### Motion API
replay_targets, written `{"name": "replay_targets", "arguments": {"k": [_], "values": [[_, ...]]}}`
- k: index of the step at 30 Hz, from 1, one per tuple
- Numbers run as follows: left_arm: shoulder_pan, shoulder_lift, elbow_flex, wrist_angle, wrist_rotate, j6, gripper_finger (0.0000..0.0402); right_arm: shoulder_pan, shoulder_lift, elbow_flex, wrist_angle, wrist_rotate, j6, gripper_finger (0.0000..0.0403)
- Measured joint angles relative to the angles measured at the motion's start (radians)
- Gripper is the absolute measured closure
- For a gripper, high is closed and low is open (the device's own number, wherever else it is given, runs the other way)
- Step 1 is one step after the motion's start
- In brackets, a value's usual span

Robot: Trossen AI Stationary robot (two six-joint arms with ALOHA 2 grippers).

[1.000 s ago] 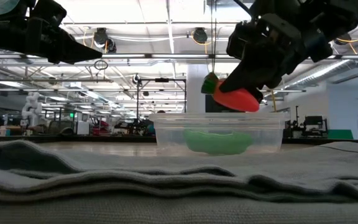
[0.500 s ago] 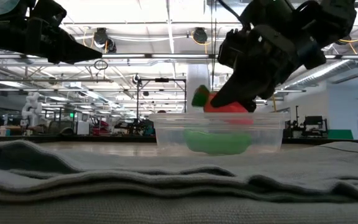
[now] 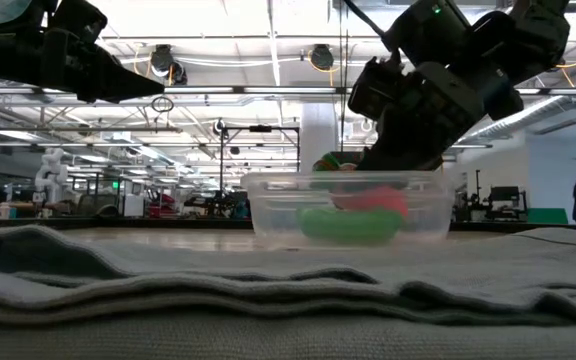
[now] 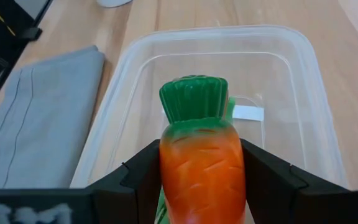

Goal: Pick and placing Produce into tupperware
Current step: Put the orange carrot into the transparent bin

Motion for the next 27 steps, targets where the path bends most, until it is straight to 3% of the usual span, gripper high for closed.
{"name": "replay_targets", "arguments": {"k": [27], "values": [[0.0, 0.0, 0.0, -0.001, 0.003, -0.004, 0.0401, 0.032, 0.001, 0.0, -0.015, -0.002, -0.147, 0.0224]]}}
